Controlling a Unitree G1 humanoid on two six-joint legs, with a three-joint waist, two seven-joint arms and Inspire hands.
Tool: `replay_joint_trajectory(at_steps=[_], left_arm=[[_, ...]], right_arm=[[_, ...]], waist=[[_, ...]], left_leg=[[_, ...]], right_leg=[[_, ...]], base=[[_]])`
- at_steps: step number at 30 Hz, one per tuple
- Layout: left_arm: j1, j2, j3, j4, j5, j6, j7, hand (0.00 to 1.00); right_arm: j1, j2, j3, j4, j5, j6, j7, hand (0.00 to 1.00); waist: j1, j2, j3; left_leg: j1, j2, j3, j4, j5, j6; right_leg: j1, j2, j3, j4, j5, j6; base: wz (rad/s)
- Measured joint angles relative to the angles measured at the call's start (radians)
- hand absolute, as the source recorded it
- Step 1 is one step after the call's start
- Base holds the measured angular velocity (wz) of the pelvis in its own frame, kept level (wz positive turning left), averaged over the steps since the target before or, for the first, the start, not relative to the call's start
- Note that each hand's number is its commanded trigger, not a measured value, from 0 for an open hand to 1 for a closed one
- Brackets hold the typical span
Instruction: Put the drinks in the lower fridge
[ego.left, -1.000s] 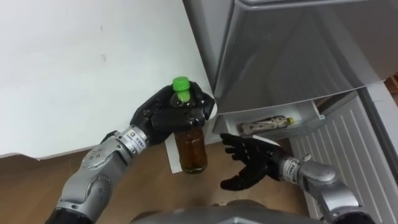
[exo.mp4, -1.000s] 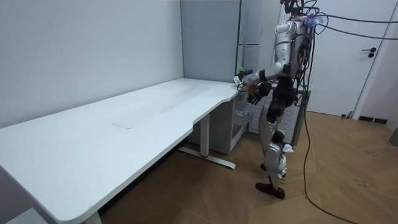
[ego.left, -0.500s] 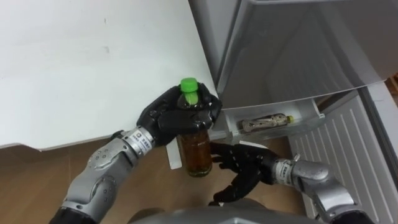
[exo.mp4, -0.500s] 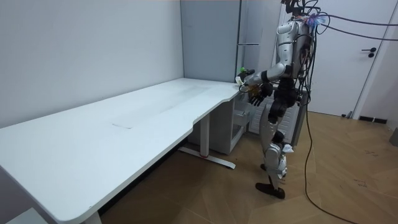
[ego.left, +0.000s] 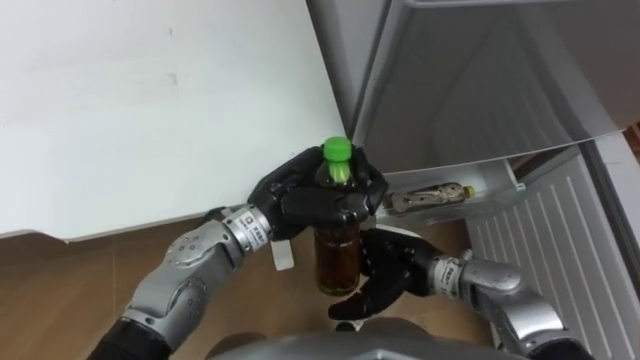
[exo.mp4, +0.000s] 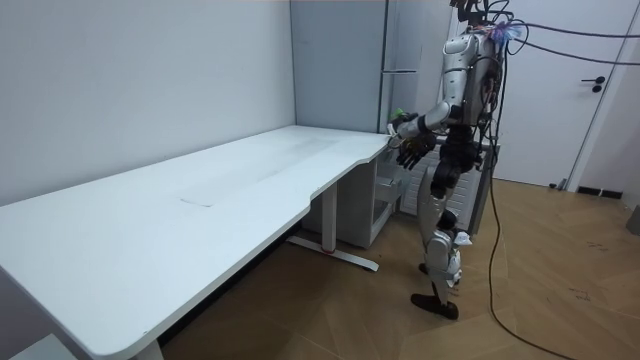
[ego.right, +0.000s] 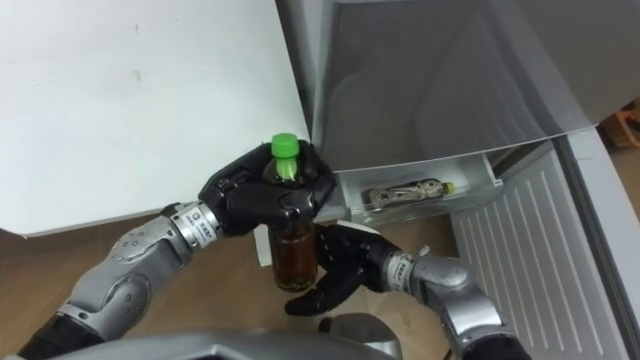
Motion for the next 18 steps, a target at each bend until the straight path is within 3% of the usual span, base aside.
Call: replay_joint_trajectory(at_steps=[6, 10, 11, 12, 13, 18], left_arm=[[0.0, 0.032, -0.046, 0.04, 0.001, 0.019, -0.006, 1.0], [-0.002, 0.034, -0.047, 0.04, 0.001, 0.018, -0.019, 1.0], [-0.002, 0.034, -0.048, 0.04, 0.001, 0.018, -0.019, 1.0], [-0.003, 0.034, -0.048, 0.042, 0.002, 0.018, -0.019, 1.0], [-0.004, 0.034, -0.048, 0.042, 0.002, 0.018, -0.019, 1.0], [-0.006, 0.033, -0.046, 0.052, 0.002, 0.018, -0.021, 1.0]], right_arm=[[-0.007, -0.003, 0.039, 0.0, 0.089, 0.002, -0.001, 0.0], [-0.008, -0.01, 0.046, 0.0, 0.115, 0.002, -0.002, 0.0], [-0.008, -0.01, 0.046, 0.0, 0.115, 0.002, -0.003, 0.26], [-0.009, -0.011, 0.048, 0.0, 0.121, 0.002, -0.006, 0.67], [-0.009, -0.012, 0.049, 0.0, 0.124, 0.002, -0.008, 1.0], [-0.014, -0.029, 0.081, 0.0, 0.149, 0.002, -0.022, 1.0]], waist=[[-0.013, -0.001, 0.0029], [-0.016, 0.001, 0.003], [-0.016, 0.004, 0.0038], [-0.016, 0.007, 0.0056], [-0.016, 0.008, 0.0064], [-0.014, 0.018, 0.0037]], left_leg=[[-0.01, 0.0, 0.001, 0.001, 0.0, 0.0], [-0.01, 0.0, 0.001, 0.002, 0.0, 0.0], [-0.01, 0.0, 0.002, 0.002, 0.0, 0.0], [-0.01, 0.0, 0.003, 0.001, 0.0, 0.0], [-0.01, 0.0, 0.004, 0.001, 0.0, 0.0], [-0.02, 0.001, 0.017, 0.001, 0.0, 0.0]], right_leg=[[-0.01, 0.0, 0.0, 0.002, 0.0, 0.0], [-0.011, 0.0, 0.001, 0.003, 0.0, 0.0], [-0.011, 0.0, 0.001, 0.003, 0.0, 0.0], [-0.013, 0.001, 0.002, 0.005, 0.0, 0.0], [-0.015, 0.001, 0.003, 0.008, 0.0, 0.0], [-0.034, 0.002, 0.005, 0.025, 0.0, 0.0]], base=[[0.0], [0.0], [0.0], [-0.03], [-0.05], [-0.08]])
